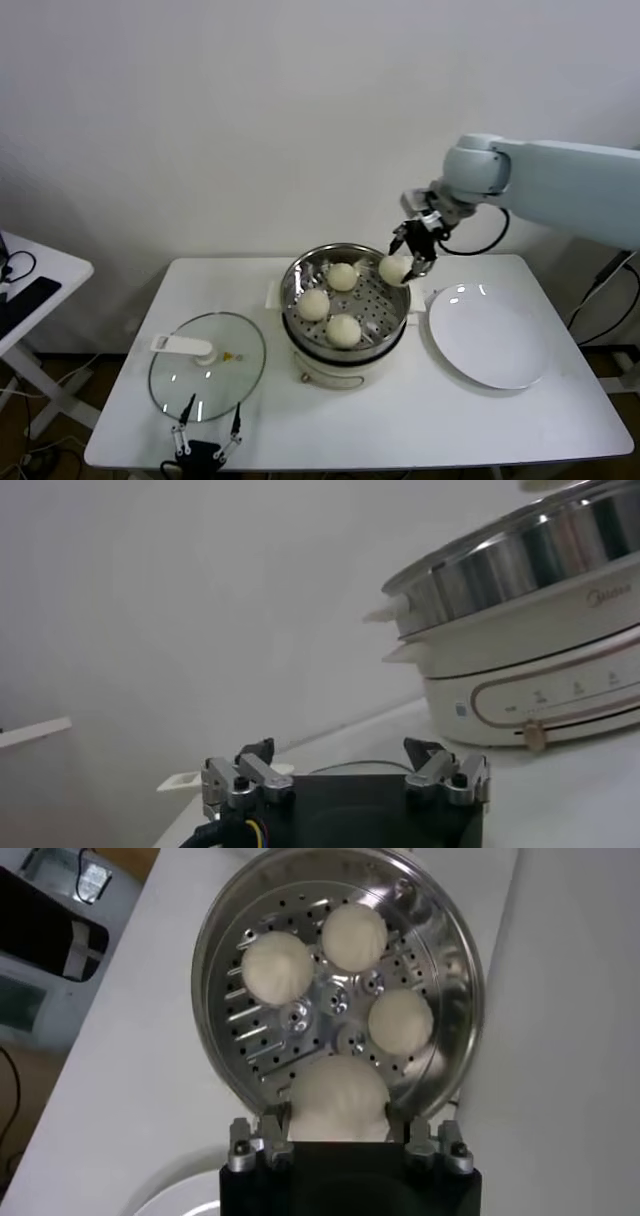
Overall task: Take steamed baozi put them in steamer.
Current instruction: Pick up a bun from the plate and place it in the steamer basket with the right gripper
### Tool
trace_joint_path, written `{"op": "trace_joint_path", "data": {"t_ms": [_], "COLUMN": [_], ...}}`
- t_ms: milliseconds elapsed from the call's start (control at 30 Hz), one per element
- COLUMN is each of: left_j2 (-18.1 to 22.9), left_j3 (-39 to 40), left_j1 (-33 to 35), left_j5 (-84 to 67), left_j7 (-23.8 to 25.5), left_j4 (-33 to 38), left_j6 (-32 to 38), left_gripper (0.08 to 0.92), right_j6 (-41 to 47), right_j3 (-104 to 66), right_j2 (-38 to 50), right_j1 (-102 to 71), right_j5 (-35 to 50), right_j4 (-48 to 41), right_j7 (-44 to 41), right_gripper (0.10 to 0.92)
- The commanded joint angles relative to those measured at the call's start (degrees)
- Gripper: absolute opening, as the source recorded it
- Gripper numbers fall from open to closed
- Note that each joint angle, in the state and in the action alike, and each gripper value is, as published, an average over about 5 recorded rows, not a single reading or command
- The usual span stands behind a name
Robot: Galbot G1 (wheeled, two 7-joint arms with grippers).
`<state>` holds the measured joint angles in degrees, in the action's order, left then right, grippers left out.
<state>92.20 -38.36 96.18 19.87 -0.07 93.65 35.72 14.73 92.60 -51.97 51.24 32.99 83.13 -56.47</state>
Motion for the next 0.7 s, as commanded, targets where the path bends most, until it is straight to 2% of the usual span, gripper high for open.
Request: {"op": "trace_joint_path", "data": {"t_ms": [33, 233, 700], "left_j2": [-0.5, -0.5, -0.4], "left_j3": [-0.2, -0.4, -0.3], "left_j1": [0.0, -0.2, -0.3], "left_j5": [-0.1, -0.1, -0.1], "left_j7": [0.0, -0.1, 0.0], "left_j4": [-0.3, -0.9, -1.0], "left_j6": [0.0, 0.2, 0.0], "left_gripper": [0.823, 0.823, 0.823], "right_j6": [2.4, 2.4, 2.3], "right_j3": [-3.0, -4.3, -7.0], "right_j2": [-4.2, -4.2, -5.5], "right_j1": [-9.5, -13.8, -18.0], "right_j5": [-2.6, -6.5, -9.6], "right_j4": [-1.6, -3.8, -6.9], "right_j7": [2.3, 3.0, 4.0], "right_gripper": [0.648, 0.648, 0.649]}}
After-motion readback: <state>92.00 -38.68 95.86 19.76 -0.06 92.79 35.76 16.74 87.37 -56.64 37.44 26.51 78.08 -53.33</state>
